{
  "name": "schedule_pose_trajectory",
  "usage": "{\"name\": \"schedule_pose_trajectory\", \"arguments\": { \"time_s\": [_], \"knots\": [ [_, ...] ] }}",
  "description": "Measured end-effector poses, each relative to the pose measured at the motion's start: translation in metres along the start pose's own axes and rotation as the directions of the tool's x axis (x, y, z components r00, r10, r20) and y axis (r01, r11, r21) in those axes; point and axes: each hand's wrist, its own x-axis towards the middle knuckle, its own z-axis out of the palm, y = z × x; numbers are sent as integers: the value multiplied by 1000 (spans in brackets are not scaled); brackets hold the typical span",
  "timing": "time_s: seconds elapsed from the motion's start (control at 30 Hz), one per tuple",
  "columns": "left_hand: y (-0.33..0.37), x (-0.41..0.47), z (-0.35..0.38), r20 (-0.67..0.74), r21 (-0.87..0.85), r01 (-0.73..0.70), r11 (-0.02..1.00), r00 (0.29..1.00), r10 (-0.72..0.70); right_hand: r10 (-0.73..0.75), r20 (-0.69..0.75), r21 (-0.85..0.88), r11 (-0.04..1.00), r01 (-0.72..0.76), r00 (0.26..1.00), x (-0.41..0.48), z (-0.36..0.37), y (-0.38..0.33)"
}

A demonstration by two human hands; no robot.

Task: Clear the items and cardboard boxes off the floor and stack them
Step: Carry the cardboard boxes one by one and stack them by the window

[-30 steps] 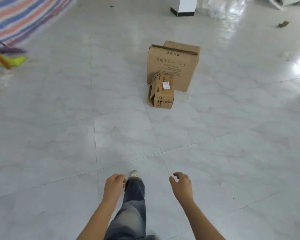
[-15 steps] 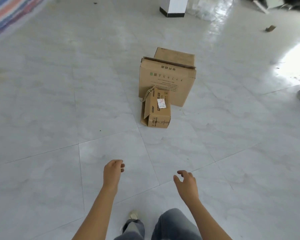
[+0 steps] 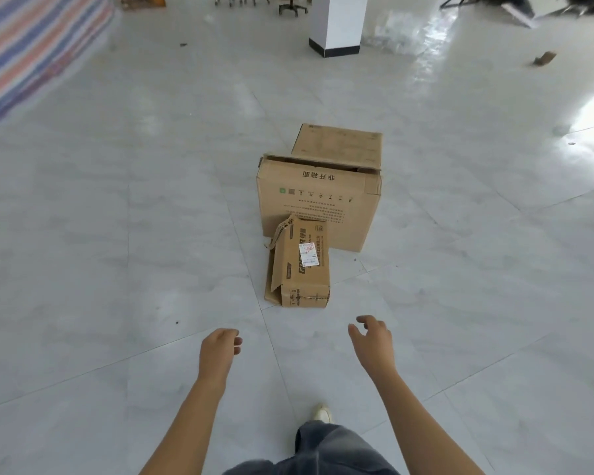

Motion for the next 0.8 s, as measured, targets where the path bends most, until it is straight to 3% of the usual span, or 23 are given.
{"name": "schedule_pose_trajectory", "arguments": {
  "time_s": [0.13, 0.27, 0.5, 0.63, 0.8],
  "knots": [
    [37, 9, 74, 126, 102, -58, 993, 991, 45, -28, -16, 14, 999, 29, 999, 64, -30, -16],
    [47, 25, 112, 187, 220, -30, 975, 982, -12, 18, 129, -73, 997, -9, 991, 98, -22, -7],
    [104, 131, 132, -65, 45, 131, 990, 990, -127, 16, 207, -167, 986, 20, 978, 207, -26, -44],
    [157, 193, 177, -25, 14, 167, 986, 986, -167, 6, 193, -219, 975, 37, 981, 283, -45, -78],
    [253, 253, 234, 82, 5, 34, 999, 996, -34, -21, 152, -208, 977, 53, 988, 366, -64, -130]
  ]
}}
